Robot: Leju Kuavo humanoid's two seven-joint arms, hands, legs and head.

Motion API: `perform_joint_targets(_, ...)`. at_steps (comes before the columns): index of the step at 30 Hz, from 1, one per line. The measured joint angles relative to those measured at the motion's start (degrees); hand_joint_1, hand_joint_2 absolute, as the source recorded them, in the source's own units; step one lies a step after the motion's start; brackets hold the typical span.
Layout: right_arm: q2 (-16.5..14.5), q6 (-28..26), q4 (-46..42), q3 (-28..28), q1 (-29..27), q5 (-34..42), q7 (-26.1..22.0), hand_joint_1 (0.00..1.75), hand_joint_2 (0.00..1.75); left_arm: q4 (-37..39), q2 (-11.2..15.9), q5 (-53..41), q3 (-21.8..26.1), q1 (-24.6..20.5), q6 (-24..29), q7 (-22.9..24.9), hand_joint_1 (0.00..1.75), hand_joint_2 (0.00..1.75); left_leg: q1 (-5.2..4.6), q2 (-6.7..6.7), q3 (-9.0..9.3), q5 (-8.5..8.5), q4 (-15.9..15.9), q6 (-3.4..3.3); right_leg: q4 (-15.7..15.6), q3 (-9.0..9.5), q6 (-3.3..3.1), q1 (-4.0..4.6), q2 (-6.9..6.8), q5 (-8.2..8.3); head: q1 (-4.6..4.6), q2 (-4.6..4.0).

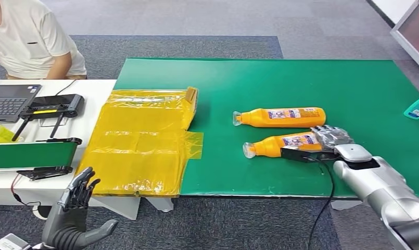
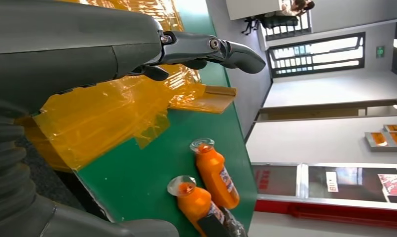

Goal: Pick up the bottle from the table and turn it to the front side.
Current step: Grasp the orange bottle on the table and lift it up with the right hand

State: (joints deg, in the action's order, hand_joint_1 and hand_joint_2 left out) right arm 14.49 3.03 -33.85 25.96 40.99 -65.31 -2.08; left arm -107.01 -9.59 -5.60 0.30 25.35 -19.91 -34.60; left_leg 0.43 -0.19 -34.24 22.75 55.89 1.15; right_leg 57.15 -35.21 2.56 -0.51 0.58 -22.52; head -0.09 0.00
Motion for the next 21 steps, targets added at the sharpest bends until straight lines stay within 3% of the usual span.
perform_joint_targets(10, -1.26, -0.24, 1.4, 1.25, 0.82, 1.33, -1.98, 0.0, 1.75, 1.03, 0.62, 1.01, 0.01, -0.6, -0.37, 0.16, 0.0, 1.75, 0.0, 0.0, 0.03, -0.02, 0.0, 0.02, 0.0, 0.01, 0.0, 0.0, 0.01, 0.06, -0.01, 0.0)
perform_joint_targets(14, -1.52, -0.24, 1.61, 1.6, 0.9, 1.6, -2.22, 1.68, 1.75, 1.51, 0.75, 1.18, 0.03, -0.72, -0.38, 0.38, 0.0, 1.75, 0.0, 0.0, 0.03, -0.05, 0.0, 0.02, 0.0, 0.01, 0.0, 0.0, 0.0, 0.07, -0.01, 0.0)
perform_joint_targets(21, -1.61, -0.5, 1.83, 2.23, 1.03, 2.64, -3.07, 1.75, 1.75, 3.33, 0.74, 1.57, 0.83, -1.33, -1.97, 1.08, 0.0, 1.75, 0.0, 0.0, 0.02, -0.07, 0.0, 0.02, 0.0, 0.01, 0.01, 0.0, 0.0, 0.08, -0.01, 0.0)
